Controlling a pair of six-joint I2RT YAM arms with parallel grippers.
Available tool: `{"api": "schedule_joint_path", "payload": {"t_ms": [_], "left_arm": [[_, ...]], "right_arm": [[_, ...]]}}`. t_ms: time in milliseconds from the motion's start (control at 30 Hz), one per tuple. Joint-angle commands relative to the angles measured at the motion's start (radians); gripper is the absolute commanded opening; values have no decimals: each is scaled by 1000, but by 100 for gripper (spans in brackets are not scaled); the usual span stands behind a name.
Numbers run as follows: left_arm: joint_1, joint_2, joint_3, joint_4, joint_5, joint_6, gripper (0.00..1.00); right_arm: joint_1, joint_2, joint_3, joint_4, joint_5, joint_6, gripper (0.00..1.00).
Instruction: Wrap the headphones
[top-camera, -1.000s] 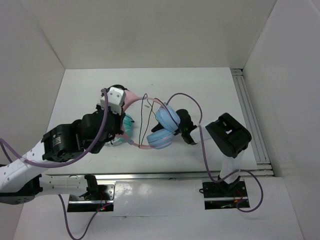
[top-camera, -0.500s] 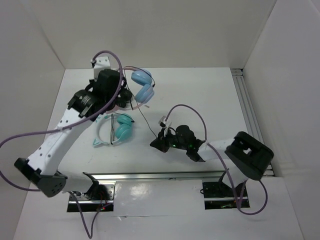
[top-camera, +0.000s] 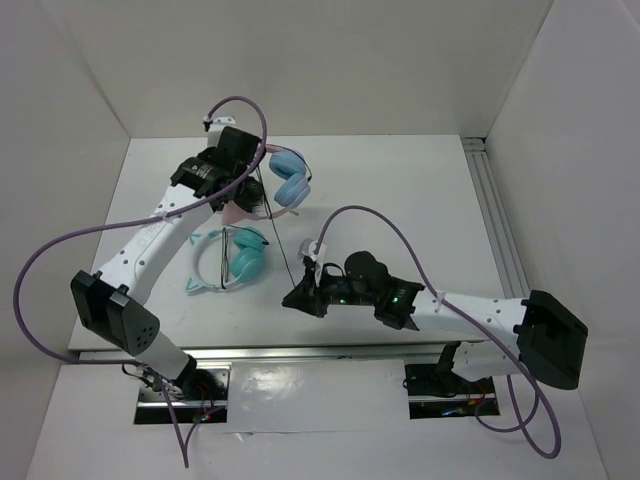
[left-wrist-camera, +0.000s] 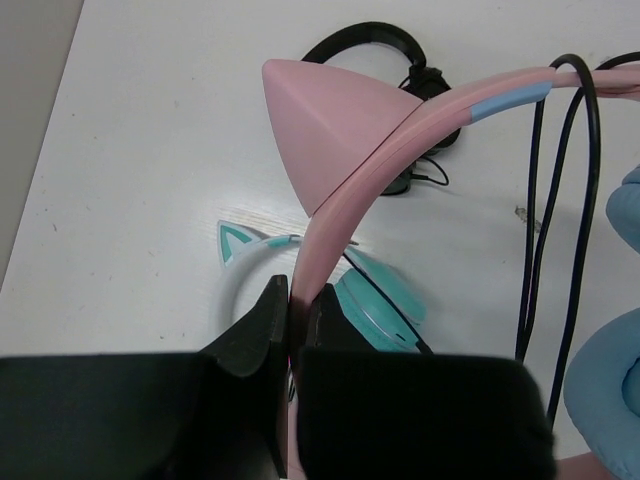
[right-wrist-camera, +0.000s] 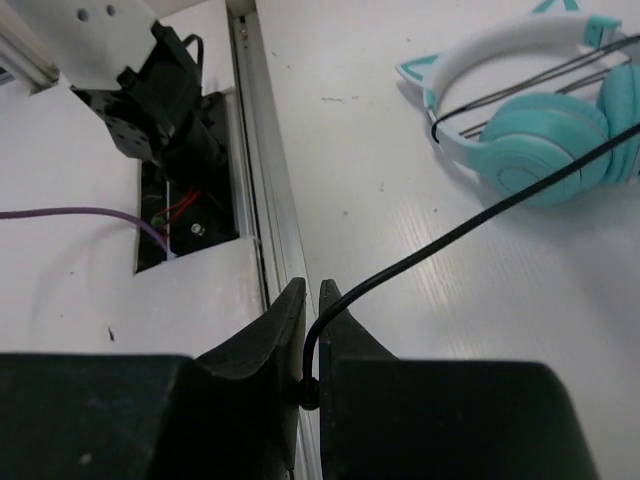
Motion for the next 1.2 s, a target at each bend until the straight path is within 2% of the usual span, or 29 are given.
{"api": "schedule_joint_path", "payload": {"t_ms": [0,133,233,267,333,433,467,500,600,667,700,733,833,933,1167], "left_arm": [[29,27,15,131,-52,-55,0],[15,58,3,122,-67,-46,0],[4,67,-21,134,42,-7,0],[-25,67,-21,154,57,38,0],[-63,67,-32,166,42,100,0],[-122,67,-53,137,5,178,0],[-140,57,-72,137,43,232,0],[-151,42,-125,137,82,249,0],[-209,-49,-262,146,252,270,0],[-250,-93,-320,166,312,280,0],[-308,-109,-337,166,312,289,0],[-341,-129,-348,166,257,289,0],[-436,-141,-357,77,209,300,0],[-471,-199,-385,34,179,286,0],[-502,-458,-518,25,246,277,0]], "right_arm": [[36,-14,91,-104,-113,-37,0],[36,-14,166,-163,-135,-83,0],[-20,36,271,-246,-261,-126,0],[-31,49,302,-289,-261,-153,0],[-31,49,365,-411,-96,-216,0],[-31,-44,347,-446,203,-290,0],[-31,-72,335,-446,278,-311,0],[-31,-125,323,-432,435,-322,0],[-31,-157,301,-417,744,-333,0],[-31,-157,312,-455,832,-347,0],[-22,-157,322,-464,863,-347,0],[-22,-148,323,-464,923,-347,0],[-13,-147,309,-474,983,-347,0],[-13,-125,287,-461,1028,-356,0],[-13,-94,255,-389,1119,-387,1]]}}
